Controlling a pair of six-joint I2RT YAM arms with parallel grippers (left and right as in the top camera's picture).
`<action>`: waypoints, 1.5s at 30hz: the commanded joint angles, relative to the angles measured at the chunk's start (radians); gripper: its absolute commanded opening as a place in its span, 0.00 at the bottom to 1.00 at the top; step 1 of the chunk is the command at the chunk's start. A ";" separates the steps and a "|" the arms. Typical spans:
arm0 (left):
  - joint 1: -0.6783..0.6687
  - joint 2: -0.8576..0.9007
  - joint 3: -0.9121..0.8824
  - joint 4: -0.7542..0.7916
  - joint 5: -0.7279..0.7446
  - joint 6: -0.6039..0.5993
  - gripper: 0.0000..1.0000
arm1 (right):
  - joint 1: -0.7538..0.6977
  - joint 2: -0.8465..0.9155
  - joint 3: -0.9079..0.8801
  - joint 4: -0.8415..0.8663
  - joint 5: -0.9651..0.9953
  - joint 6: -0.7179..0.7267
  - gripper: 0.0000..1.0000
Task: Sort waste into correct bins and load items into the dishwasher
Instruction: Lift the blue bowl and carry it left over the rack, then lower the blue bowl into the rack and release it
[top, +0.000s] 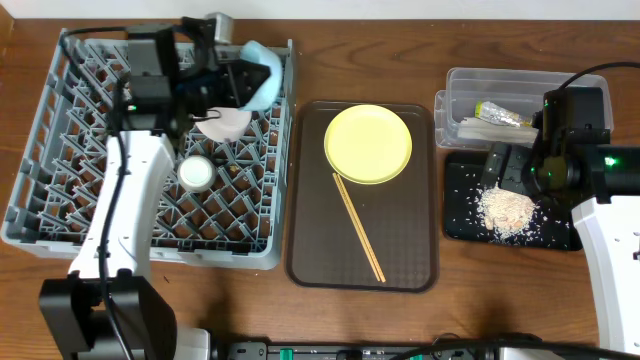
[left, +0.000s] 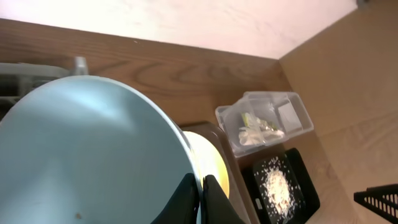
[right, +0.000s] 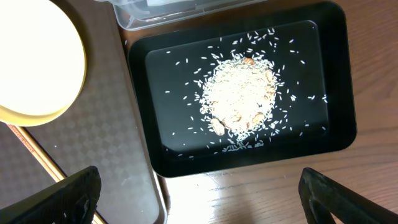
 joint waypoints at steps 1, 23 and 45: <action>0.035 -0.014 -0.001 0.002 0.069 -0.024 0.07 | -0.005 -0.005 0.003 0.000 0.014 0.014 0.99; 0.359 0.098 -0.004 -0.002 0.240 -0.420 0.07 | -0.005 -0.005 0.002 0.000 0.014 0.014 0.99; 0.467 0.259 -0.004 0.059 0.507 -0.470 0.08 | -0.005 -0.005 0.002 0.000 0.013 0.014 0.99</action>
